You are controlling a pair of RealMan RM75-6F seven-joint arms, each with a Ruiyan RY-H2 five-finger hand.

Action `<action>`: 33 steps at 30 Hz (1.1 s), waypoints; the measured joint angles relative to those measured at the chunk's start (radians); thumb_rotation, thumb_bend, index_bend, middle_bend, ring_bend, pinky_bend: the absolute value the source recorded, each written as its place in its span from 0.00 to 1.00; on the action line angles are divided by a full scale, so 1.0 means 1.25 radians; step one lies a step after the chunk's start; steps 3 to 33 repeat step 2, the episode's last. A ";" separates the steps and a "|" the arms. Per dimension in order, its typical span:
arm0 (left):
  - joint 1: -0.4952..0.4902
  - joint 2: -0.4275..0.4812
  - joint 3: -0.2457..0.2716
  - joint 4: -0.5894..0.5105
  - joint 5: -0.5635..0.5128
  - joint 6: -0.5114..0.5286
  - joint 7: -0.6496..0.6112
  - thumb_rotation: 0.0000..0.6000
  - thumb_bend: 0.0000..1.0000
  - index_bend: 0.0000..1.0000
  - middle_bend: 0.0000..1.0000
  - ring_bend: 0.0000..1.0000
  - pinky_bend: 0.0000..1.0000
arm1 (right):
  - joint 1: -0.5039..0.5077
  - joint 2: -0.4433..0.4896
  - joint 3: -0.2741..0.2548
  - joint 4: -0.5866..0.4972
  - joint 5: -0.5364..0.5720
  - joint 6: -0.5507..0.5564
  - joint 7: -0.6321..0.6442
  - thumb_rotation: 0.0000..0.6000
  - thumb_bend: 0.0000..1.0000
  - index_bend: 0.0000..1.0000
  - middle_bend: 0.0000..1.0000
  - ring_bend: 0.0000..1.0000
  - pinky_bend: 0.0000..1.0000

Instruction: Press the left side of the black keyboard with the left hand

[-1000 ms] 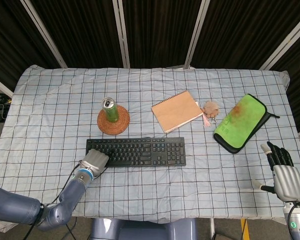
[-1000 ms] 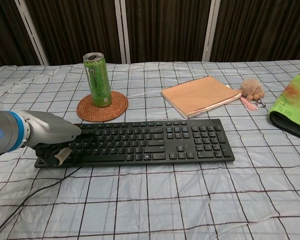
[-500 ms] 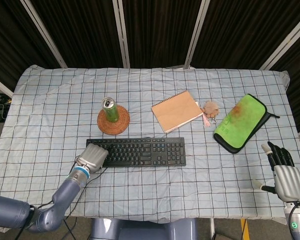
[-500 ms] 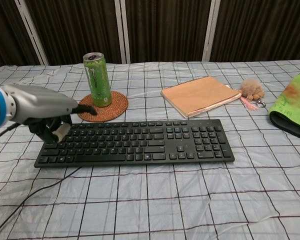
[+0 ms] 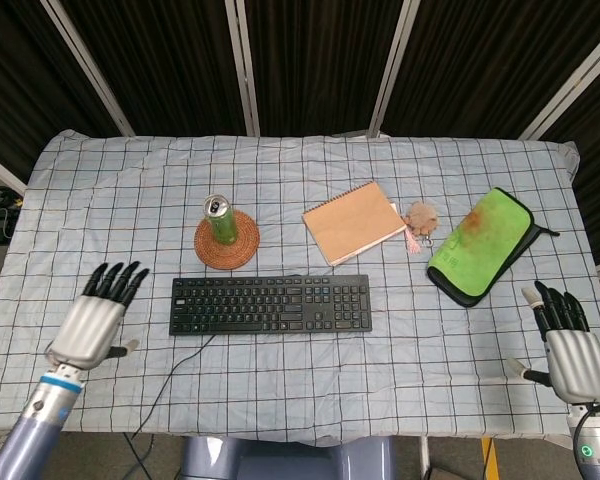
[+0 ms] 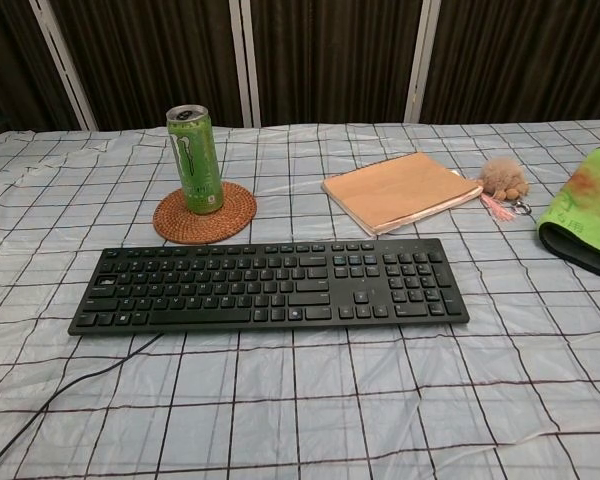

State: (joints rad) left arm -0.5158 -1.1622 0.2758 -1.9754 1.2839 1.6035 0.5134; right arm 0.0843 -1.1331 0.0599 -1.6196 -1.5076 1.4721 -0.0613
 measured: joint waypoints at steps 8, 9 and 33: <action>0.049 -0.001 0.014 0.055 0.044 0.033 -0.031 1.00 0.00 0.00 0.00 0.00 0.00 | 0.000 -0.007 -0.001 0.009 -0.011 0.009 -0.002 1.00 0.08 0.05 0.00 0.00 0.00; 0.049 -0.001 0.014 0.055 0.044 0.033 -0.031 1.00 0.00 0.00 0.00 0.00 0.00 | 0.000 -0.007 -0.001 0.009 -0.011 0.009 -0.002 1.00 0.08 0.05 0.00 0.00 0.00; 0.049 -0.001 0.014 0.055 0.044 0.033 -0.031 1.00 0.00 0.00 0.00 0.00 0.00 | 0.000 -0.007 -0.001 0.009 -0.011 0.009 -0.002 1.00 0.08 0.05 0.00 0.00 0.00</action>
